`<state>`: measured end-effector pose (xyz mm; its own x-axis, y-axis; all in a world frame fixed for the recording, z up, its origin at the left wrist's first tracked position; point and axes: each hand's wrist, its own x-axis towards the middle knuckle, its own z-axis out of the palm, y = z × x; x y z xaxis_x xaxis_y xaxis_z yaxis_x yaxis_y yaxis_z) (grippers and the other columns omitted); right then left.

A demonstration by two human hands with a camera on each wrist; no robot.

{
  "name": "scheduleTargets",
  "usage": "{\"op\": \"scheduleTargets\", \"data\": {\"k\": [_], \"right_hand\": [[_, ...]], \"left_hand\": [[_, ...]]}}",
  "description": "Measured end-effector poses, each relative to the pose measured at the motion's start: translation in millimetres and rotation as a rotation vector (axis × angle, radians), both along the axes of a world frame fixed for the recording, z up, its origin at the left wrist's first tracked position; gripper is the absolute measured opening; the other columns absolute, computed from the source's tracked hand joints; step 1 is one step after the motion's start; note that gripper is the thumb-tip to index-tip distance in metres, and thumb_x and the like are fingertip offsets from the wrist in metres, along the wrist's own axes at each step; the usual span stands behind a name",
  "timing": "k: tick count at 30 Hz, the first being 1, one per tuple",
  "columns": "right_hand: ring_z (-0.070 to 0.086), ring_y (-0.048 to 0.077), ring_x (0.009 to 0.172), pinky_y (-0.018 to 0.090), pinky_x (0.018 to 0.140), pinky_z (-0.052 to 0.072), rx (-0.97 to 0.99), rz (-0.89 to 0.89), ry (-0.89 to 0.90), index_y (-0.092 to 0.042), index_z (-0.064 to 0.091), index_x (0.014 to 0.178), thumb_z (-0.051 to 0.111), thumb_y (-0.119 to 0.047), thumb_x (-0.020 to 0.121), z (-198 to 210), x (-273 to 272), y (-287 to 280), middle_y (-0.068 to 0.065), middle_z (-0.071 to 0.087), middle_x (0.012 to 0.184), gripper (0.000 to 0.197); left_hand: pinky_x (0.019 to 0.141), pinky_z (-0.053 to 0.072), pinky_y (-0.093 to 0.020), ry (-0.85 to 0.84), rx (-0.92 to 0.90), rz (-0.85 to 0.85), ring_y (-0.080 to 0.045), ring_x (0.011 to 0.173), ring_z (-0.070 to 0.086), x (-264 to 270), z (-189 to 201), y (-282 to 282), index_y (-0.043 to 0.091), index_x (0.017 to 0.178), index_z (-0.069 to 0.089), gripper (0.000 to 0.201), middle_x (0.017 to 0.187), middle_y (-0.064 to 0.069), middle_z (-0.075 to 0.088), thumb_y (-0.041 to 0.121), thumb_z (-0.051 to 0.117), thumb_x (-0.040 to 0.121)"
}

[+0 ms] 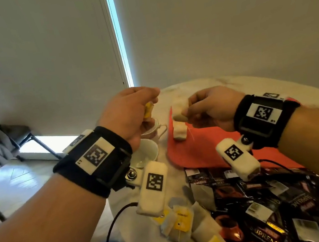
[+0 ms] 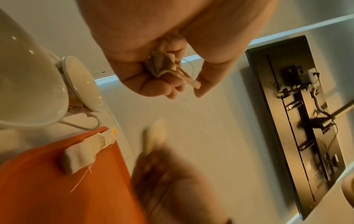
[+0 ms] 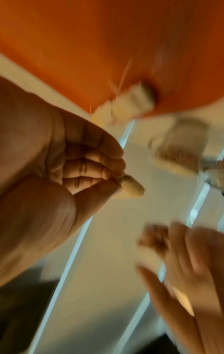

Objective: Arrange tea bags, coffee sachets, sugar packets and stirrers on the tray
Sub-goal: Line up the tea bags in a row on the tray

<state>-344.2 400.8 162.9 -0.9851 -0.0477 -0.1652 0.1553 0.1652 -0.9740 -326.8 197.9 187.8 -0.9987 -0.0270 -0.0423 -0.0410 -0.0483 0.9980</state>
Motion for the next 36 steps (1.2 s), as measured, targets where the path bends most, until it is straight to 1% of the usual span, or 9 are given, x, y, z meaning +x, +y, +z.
{"op": "scheduleTargets", "data": {"k": [3, 5, 9, 15, 21, 27, 31, 34, 36], "right_hand": [[0.069, 0.03, 0.08, 0.032, 0.061, 0.058, 0.138, -0.04, -0.145, -0.012, 0.06, 0.076, 0.077, 0.004, 0.082, -31.3, -6.8, 6.0, 0.027, 0.07, 0.094, 0.024], [0.071, 0.028, 0.075, 0.036, 0.066, 0.061, 0.205, -0.062, -0.192, -0.009, 0.063, 0.077, 0.081, 0.002, 0.08, -46.0, -10.6, 6.6, 0.021, 0.073, 0.084, 0.021], [0.07, 0.024, 0.066, 0.032, 0.06, 0.06, 0.194, -0.045, -0.222, -0.007, 0.063, 0.077, 0.081, 0.003, 0.079, -58.1, -17.7, -1.2, 0.015, 0.072, 0.074, 0.021], [0.072, 0.024, 0.07, 0.033, 0.065, 0.061, 0.168, -0.042, -0.279, 0.0, 0.068, 0.089, 0.079, -0.001, 0.084, -56.6, -22.7, -8.4, 0.018, 0.076, 0.083, 0.012], [0.073, 0.031, 0.084, 0.035, 0.072, 0.061, 0.163, -0.1, -0.294, 0.005, 0.064, 0.106, 0.072, -0.004, 0.092, -51.2, -13.9, -1.9, 0.026, 0.074, 0.105, 0.019], [0.074, 0.034, 0.089, 0.039, 0.08, 0.061, 0.124, -0.092, -0.292, 0.004, 0.065, 0.105, 0.066, -0.004, 0.096, -51.0, -15.1, -4.1, 0.026, 0.074, 0.106, 0.012], [0.071, 0.029, 0.082, 0.044, 0.084, 0.059, 0.154, -0.142, -0.16, -0.005, 0.064, 0.098, 0.065, -0.003, 0.094, -37.4, -19.9, 2.6, 0.021, 0.072, 0.098, 0.005], [0.069, 0.018, 0.08, 0.039, 0.078, 0.057, 0.186, -0.036, 0.136, -0.016, 0.069, 0.097, 0.069, 0.001, 0.091, -14.3, -13.5, 1.7, 0.011, 0.073, 0.099, 0.019], [0.07, 0.015, 0.09, 0.036, 0.081, 0.059, 0.21, 0.104, 0.384, -0.024, 0.071, 0.106, 0.068, 0.003, 0.091, 6.7, -0.6, -2.1, 0.002, 0.074, 0.106, 0.03]], "left_hand": [[0.053, 0.049, -0.025, -0.022, 0.043, 0.03, -0.011, 0.066, 0.05, -6.9, -3.4, -8.0, 0.017, 0.096, 0.073, 0.006, 0.095, -0.003, 0.066, 0.022, 0.075, 0.093], [0.053, 0.049, -0.025, -0.029, 0.062, 0.035, -0.012, 0.067, 0.05, -9.9, -5.1, -12.1, 0.018, 0.094, 0.072, 0.004, 0.095, -0.003, 0.066, 0.021, 0.074, 0.093], [0.051, 0.049, -0.024, -0.029, 0.078, 0.026, -0.012, 0.065, 0.05, -11.9, -5.6, -15.4, 0.017, 0.092, 0.07, 0.004, 0.091, -0.003, 0.065, 0.02, 0.073, 0.094], [0.052, 0.05, -0.024, -0.045, 0.077, 0.01, -0.012, 0.066, 0.049, -12.3, -3.2, -16.8, 0.016, 0.093, 0.07, 0.005, 0.088, -0.001, 0.063, 0.02, 0.072, 0.095], [0.052, 0.049, -0.025, -0.06, 0.094, -0.005, -0.013, 0.067, 0.048, -11.0, -2.6, -18.4, 0.013, 0.097, 0.069, 0.009, 0.093, -0.004, 0.062, 0.022, 0.071, 0.095], [0.052, 0.052, -0.029, -0.127, 0.263, -0.017, -0.017, 0.061, 0.053, -8.4, -2.4, -17.2, 0.009, 0.105, 0.061, 0.015, 0.093, -0.009, 0.058, 0.016, 0.059, 0.092], [0.057, 0.054, -0.032, -0.124, 0.322, 0.012, -0.016, 0.049, 0.056, -1.7, -4.4, -10.2, 0.006, 0.093, 0.052, 0.013, 0.087, -0.01, 0.05, -0.005, 0.047, 0.089], [0.078, 0.056, -0.037, -0.131, 0.338, 0.006, -0.012, 0.042, 0.062, 3.9, -5.1, -1.6, 0.009, 0.091, 0.054, 0.019, 0.084, -0.01, 0.055, -0.009, 0.049, 0.095], [0.076, 0.059, -0.033, -0.153, 0.369, -0.032, -0.016, 0.053, 0.068, 8.7, -3.3, 3.0, 0.01, 0.097, 0.056, 0.019, 0.093, -0.013, 0.06, -0.008, 0.053, 0.097]]}}
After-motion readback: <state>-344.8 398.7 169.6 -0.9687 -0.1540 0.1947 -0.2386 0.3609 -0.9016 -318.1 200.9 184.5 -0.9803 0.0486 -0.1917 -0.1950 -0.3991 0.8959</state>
